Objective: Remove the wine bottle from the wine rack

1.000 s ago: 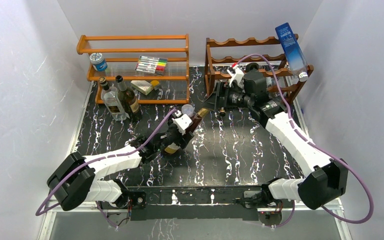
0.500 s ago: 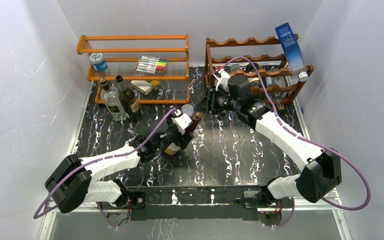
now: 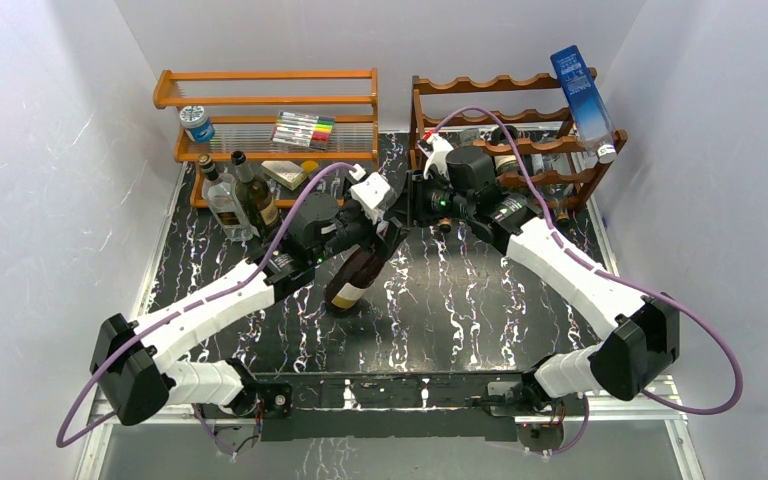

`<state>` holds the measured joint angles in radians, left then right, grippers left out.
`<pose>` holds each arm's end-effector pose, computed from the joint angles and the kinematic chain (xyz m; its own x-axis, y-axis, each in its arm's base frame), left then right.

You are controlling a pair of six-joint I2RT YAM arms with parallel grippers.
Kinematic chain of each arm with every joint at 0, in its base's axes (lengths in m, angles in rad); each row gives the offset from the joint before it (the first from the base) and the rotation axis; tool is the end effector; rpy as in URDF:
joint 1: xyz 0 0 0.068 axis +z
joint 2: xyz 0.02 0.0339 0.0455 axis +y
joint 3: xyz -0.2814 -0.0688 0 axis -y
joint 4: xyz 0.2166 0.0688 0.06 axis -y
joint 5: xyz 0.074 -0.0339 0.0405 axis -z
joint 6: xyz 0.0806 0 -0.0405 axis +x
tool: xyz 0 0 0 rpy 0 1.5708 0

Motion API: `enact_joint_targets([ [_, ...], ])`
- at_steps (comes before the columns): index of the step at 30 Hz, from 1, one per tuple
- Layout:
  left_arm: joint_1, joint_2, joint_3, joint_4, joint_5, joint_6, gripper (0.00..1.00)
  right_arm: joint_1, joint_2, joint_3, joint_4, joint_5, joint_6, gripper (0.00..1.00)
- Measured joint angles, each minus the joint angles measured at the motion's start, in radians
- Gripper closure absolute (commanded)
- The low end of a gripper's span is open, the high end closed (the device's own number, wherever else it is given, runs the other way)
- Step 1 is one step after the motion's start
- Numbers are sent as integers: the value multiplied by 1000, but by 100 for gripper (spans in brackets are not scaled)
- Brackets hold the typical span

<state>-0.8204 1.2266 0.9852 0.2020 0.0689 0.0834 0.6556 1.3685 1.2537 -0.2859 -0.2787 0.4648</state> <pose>0.2032 -0.2261 0.3788 0.0379 0.0812 -0.9960 0.7761 0.6254 0.0805 0.2441 0.2157 0.3649 -0.6291 0.0598 -0.7750 -0.5648 0.6498 0.5087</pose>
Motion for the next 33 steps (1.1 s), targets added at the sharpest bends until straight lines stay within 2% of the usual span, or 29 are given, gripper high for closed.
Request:
enact_joint_targets([
  [4,0,25,14,-60,5,-22,12,6,6,19,-17,9,-8,94],
  [6,0,37,22,-86,5,-26,13,13,10,31,-27,12,-14,93],
  [11,0,61,30,-128,-8,-31,40,23,13,43,-41,16,-24,89],
  [14,0,80,46,-140,-21,-36,54,30,13,48,-50,23,-26,82],
  [17,-5,89,53,-144,-20,-36,71,34,15,53,-55,29,-26,66],
  [20,-7,90,53,-151,-10,-41,90,34,15,61,-79,23,-34,32],
  [22,-6,90,54,-154,-23,-26,93,33,17,79,-88,48,-34,5],
  [27,6,66,54,-166,-64,-21,100,11,12,174,-114,158,-20,2],
  [33,8,51,54,-171,-166,-38,100,34,-71,211,-124,273,-21,2],
])
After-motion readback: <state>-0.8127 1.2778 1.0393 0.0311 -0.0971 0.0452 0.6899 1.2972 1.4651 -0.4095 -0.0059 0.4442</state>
